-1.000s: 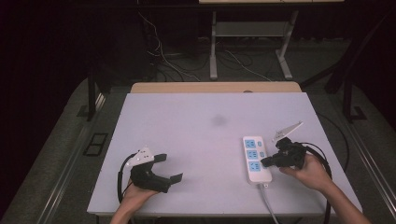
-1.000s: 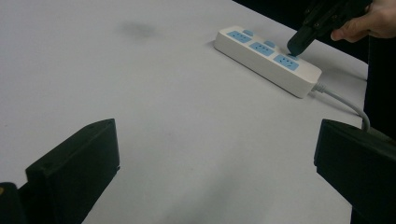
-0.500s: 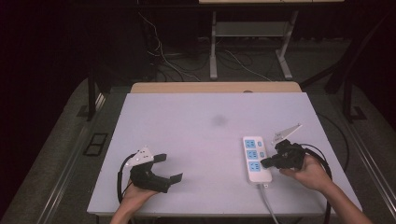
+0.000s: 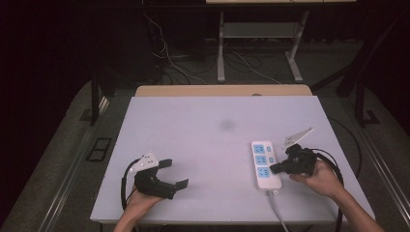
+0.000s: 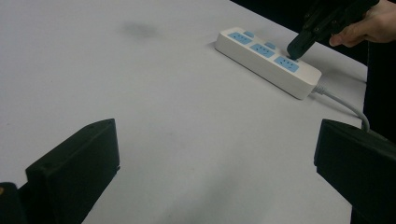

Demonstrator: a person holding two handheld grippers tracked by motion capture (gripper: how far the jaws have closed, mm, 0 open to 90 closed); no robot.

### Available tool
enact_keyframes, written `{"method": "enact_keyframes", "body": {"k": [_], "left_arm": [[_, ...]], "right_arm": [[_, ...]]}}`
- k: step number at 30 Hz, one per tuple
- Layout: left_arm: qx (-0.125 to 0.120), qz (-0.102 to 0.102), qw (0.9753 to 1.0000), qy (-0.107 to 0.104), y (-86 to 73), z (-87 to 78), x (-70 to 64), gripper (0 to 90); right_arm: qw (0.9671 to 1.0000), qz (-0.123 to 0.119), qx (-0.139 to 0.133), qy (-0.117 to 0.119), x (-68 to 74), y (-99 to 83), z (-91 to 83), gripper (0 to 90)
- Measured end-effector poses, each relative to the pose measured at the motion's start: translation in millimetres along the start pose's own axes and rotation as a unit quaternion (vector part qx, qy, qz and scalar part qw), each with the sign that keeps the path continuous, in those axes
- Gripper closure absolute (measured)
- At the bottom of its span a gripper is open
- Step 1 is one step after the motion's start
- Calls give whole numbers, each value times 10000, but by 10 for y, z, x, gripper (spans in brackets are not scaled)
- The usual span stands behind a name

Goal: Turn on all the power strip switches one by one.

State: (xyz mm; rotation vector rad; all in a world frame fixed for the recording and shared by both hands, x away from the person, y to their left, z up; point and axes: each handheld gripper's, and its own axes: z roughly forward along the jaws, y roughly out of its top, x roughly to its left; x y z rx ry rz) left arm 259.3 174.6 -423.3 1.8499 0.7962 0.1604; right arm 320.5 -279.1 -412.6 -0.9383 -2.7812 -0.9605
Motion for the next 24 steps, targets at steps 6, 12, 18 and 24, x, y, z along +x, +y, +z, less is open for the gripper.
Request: {"method": "enact_keyframes", "body": {"k": [6, 12, 18, 24], "left_arm": [[-12, -4, 10000, 15, 0, -6, 2, 0], [-13, -1, 10000, 20, 0, -8, -1, 0], [-12, -8, 10000, 19, -2, -9, 4, 0], [-12, -6, 10000, 16, -1, -9, 3, 0]], "right_arm": [[10000, 21, 16, 53, -4, 7, -11, 900], [10000, -26, -2, 74, 16, 8, -24, 900], [9999, -51, -44, 133, 38, 56, -82, 900], [9998, -143, -94, 116, 49, 156, -180, 900]]}}
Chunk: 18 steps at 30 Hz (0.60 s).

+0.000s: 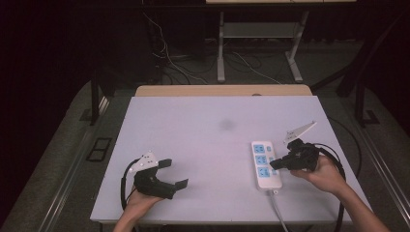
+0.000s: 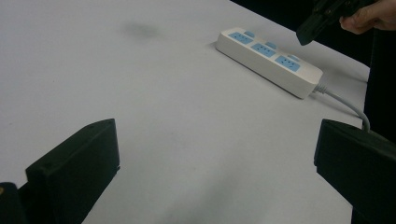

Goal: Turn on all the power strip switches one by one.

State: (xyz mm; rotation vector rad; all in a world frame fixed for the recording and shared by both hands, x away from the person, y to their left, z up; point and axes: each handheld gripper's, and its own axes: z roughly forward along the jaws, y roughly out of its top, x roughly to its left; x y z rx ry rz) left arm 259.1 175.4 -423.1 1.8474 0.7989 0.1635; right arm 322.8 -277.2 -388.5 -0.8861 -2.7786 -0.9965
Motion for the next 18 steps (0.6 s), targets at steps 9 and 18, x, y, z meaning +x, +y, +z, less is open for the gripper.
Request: {"method": "enact_keyframes", "body": {"k": [9, 18], "left_arm": [[5, -1, 10000, -7, 0, 0, 4, 0], [2, 8, 10000, 0, -1, 0, 5, 0]], "right_arm": [[10000, -9, -82, -53, -25, 109, -118, 900], [9999, -1, -87, -122, -102, 202, -185, 900]]}}
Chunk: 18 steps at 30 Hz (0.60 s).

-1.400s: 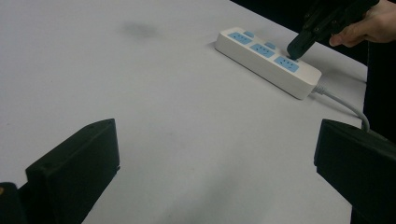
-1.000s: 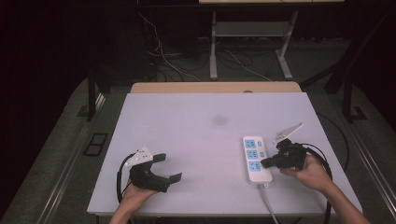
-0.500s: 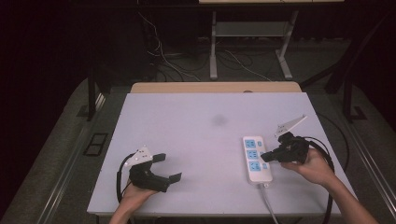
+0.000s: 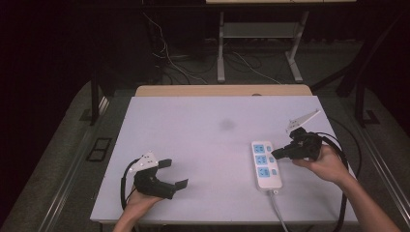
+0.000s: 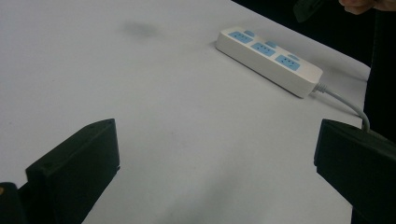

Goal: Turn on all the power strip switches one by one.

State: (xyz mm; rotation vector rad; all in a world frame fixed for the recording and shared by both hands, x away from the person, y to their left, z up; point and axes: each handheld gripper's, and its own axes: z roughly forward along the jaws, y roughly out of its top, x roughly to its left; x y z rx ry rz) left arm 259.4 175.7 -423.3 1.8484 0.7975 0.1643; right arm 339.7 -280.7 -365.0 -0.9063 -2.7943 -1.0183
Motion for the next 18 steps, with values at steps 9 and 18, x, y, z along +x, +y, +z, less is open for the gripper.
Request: {"method": "enact_keyframes", "body": {"k": [9, 18], "left_arm": [[-16, -8, 10000, 10, 1, -3, 4, 0], [-23, -5, 10000, 17, 0, -6, 5, 0]], "right_arm": [[10000, 33, 34, 41, -123, 47, 58, 900], [9999, 77, 123, 26, -206, 48, 142, 900]]}}
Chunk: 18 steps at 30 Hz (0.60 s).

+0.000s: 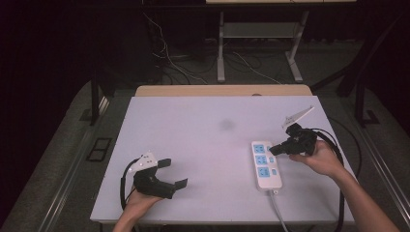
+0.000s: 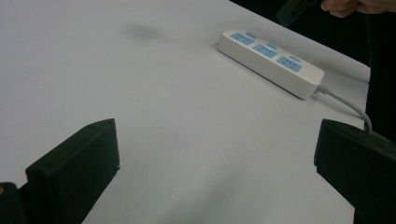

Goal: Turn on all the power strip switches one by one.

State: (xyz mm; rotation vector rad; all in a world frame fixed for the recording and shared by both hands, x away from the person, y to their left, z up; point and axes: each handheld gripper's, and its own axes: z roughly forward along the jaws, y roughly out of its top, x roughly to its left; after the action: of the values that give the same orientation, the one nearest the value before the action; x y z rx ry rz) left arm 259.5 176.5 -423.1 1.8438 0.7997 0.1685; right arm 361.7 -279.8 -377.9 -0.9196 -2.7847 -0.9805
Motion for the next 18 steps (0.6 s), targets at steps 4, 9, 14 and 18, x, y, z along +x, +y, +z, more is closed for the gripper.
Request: {"method": "enact_keyframes", "body": {"k": [4, 9, 14, 18], "left_arm": [[-2, -1, 10000, 1, 1, -2, 2, 0], [0, 5, 10000, 3, 1, -1, 0, 0], [-1, -4, 10000, -2, 1, -2, 3, 0], [9, -1, 10000, 7, 1, -1, 5, 0]], "right_arm": [[10000, -1, 19, -23, -24, 1, 27, 900], [10000, -25, 80, -16, -40, 6, 68, 900], [9999, 13, 145, -13, -60, -10, 108, 900], [9999, 46, 164, -6, -79, -35, 140, 900]]}}
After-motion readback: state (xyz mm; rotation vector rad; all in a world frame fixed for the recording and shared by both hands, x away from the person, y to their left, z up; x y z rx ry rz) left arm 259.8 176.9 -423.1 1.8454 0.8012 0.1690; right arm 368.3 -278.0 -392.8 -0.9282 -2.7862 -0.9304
